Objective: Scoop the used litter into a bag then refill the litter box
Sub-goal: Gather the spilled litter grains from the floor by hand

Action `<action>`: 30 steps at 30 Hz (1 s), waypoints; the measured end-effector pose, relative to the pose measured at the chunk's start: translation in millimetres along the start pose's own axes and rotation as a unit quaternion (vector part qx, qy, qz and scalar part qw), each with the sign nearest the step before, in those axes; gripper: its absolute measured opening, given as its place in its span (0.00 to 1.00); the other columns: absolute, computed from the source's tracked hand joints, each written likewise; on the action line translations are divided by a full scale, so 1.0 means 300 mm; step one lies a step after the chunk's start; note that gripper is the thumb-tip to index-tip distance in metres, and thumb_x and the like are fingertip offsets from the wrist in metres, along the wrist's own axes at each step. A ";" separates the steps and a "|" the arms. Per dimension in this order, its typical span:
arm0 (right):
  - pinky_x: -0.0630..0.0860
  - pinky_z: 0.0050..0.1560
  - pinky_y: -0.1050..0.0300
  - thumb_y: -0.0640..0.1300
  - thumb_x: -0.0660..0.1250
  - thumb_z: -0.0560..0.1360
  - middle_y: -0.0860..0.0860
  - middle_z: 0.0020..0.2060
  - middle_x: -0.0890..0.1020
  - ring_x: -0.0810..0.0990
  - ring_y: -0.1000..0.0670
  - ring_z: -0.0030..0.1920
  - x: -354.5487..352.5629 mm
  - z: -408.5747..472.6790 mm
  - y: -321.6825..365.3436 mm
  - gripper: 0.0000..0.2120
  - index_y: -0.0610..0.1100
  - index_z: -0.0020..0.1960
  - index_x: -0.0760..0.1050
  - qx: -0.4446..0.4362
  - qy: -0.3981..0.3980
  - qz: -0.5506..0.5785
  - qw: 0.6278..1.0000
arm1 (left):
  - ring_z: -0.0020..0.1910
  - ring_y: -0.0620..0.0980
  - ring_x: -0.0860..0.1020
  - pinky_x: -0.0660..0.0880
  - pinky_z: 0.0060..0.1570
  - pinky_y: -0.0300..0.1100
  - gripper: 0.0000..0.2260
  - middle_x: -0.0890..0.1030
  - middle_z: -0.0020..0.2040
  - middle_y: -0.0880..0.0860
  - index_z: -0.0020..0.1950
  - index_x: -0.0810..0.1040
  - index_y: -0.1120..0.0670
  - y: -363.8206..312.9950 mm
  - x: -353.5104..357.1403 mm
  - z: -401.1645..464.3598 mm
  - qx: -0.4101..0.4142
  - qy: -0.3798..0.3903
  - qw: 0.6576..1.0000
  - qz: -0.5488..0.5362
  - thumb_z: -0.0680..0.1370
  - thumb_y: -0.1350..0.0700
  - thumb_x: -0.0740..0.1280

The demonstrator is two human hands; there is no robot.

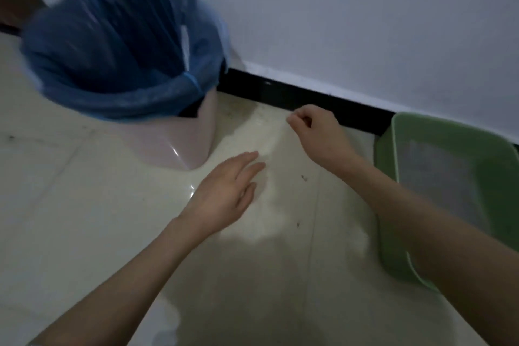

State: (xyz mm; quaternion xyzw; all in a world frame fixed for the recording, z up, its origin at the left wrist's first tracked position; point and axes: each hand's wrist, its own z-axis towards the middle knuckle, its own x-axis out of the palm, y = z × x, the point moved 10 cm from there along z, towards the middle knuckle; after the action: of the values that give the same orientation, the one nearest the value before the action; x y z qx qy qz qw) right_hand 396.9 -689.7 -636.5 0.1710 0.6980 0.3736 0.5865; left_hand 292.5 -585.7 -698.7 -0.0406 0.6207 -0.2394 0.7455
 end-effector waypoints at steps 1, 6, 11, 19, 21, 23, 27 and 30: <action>0.65 0.34 0.65 0.44 0.61 0.78 0.56 0.31 0.71 0.69 0.59 0.32 -0.004 0.025 0.085 0.08 0.44 0.41 0.73 -0.026 -0.013 0.015 0.999 | 0.63 0.57 0.73 0.68 0.64 0.49 0.16 0.75 0.64 0.58 0.62 0.75 0.59 -0.021 -0.103 0.004 0.023 -0.047 0.999 0.009 0.77 0.57 0.58; 0.63 0.36 0.62 0.42 0.63 0.77 0.57 0.27 0.69 0.67 0.59 0.29 0.009 0.136 0.432 0.07 0.44 0.40 0.74 -0.118 -0.060 0.048 0.990 | 0.71 0.57 0.63 0.57 0.70 0.57 0.20 0.70 0.69 0.58 0.69 0.69 0.55 0.122 -0.477 0.015 -0.057 -0.157 0.973 0.157 0.77 0.56 0.57; 0.73 0.55 0.52 0.46 0.64 0.77 0.53 0.39 0.81 0.78 0.53 0.44 0.157 0.211 0.574 0.08 0.45 0.45 0.81 -0.153 -0.031 -0.065 0.986 | 0.72 0.59 0.62 0.55 0.69 0.59 0.24 0.66 0.73 0.56 0.74 0.62 0.50 0.292 -0.482 -0.026 -0.161 -0.058 0.956 0.237 0.79 0.45 0.48; 0.60 0.53 0.52 0.51 0.60 0.78 0.53 0.46 0.79 0.69 0.48 0.60 0.210 0.224 0.546 0.11 0.51 0.50 0.81 -0.144 -0.031 -0.192 0.970 | 0.72 0.57 0.62 0.55 0.69 0.59 0.23 0.66 0.73 0.53 0.74 0.60 0.48 0.287 -0.476 -0.032 -0.150 -0.073 0.955 0.244 0.80 0.44 0.48; 0.60 0.54 0.53 0.48 0.58 0.79 0.53 0.53 0.79 0.68 0.48 0.62 0.209 0.225 0.539 0.12 0.52 0.55 0.79 -0.146 -0.021 -0.204 0.968 | 0.72 0.58 0.62 0.54 0.69 0.59 0.23 0.66 0.73 0.54 0.74 0.59 0.48 0.287 -0.472 -0.034 -0.151 -0.078 0.954 0.248 0.80 0.44 0.48; 0.59 0.53 0.53 0.52 0.58 0.79 0.54 0.50 0.81 0.69 0.49 0.60 0.197 0.219 0.543 0.13 0.51 0.52 0.80 -0.153 -0.032 -0.215 0.964 | 0.72 0.58 0.62 0.54 0.69 0.59 0.23 0.66 0.73 0.54 0.75 0.59 0.48 0.289 -0.469 -0.035 -0.155 -0.078 0.953 0.250 0.80 0.44 0.49; 0.64 0.59 0.53 0.45 0.57 0.79 0.52 0.52 0.81 0.75 0.49 0.57 0.198 0.207 0.552 0.11 0.48 0.56 0.77 -0.174 -0.031 -0.203 0.963 | 0.72 0.58 0.62 0.55 0.69 0.59 0.23 0.66 0.73 0.54 0.74 0.59 0.48 0.292 -0.467 -0.035 -0.156 -0.076 0.952 0.251 0.80 0.44 0.48; 0.67 0.62 0.51 0.47 0.60 0.78 0.52 0.48 0.83 0.79 0.51 0.52 0.193 0.192 0.564 0.10 0.47 0.53 0.78 -0.190 -0.033 -0.180 0.965 | 0.71 0.58 0.63 0.56 0.68 0.59 0.23 0.66 0.72 0.54 0.74 0.59 0.48 0.293 -0.469 -0.034 -0.159 -0.074 0.953 0.249 0.80 0.44 0.48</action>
State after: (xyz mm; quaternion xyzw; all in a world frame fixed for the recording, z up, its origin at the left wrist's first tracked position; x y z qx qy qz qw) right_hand 403.0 -520.0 -556.3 -0.0595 0.6137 0.3821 0.6883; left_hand 293.5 -448.3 -605.1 -0.0204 0.5838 0.0590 0.8095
